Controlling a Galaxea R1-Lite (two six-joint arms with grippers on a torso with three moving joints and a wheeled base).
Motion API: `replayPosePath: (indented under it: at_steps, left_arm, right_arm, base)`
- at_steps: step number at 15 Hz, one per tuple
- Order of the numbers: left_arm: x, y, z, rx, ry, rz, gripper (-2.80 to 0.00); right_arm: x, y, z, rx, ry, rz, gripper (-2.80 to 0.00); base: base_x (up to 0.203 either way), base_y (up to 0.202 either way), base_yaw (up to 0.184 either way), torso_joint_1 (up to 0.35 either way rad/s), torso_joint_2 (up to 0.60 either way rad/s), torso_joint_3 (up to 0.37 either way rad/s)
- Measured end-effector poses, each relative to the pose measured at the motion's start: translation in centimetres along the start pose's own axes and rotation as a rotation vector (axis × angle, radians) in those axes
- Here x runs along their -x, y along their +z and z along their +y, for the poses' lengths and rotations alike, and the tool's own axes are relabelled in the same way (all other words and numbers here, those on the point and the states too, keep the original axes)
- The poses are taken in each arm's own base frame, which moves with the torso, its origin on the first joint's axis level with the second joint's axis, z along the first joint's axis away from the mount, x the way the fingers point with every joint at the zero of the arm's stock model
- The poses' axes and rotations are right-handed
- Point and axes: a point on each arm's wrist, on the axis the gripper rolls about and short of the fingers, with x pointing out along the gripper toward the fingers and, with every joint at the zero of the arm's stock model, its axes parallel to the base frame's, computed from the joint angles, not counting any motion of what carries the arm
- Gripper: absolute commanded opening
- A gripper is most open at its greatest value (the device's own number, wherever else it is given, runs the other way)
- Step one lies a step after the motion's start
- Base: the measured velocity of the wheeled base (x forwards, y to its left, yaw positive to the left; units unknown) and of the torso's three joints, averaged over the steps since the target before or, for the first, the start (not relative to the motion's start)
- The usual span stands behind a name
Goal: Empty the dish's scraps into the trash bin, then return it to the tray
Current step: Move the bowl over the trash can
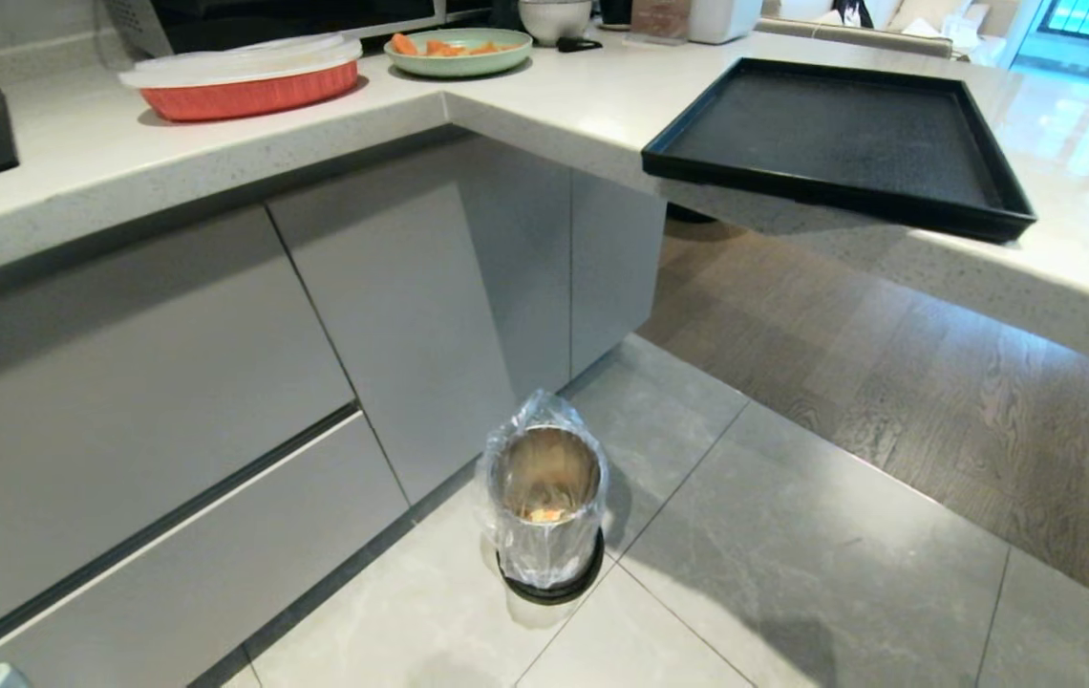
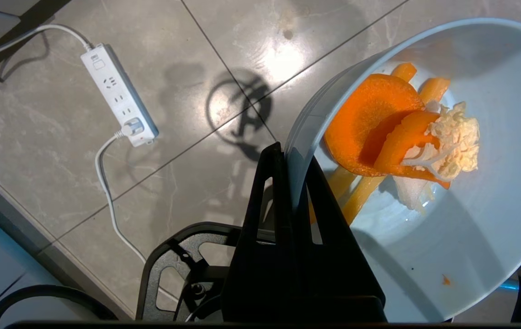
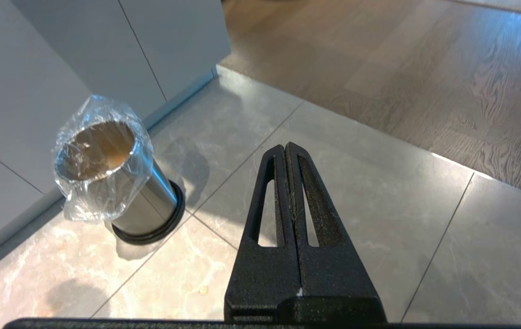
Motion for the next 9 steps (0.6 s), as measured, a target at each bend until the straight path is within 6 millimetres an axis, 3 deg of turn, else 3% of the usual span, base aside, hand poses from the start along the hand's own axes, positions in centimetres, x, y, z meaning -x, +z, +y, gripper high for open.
replayPosePath:
  at_steps: [9]
  left_arm:
    - [-0.08,-0.16,-0.03,-0.003,-0.008,0.009,-2.80]
  right_arm:
    - [0.00,0.00,0.00,0.000,0.000,0.000,-2.80]
  base:
    - [0.000,0.000,0.000,0.004,0.00,-0.196]
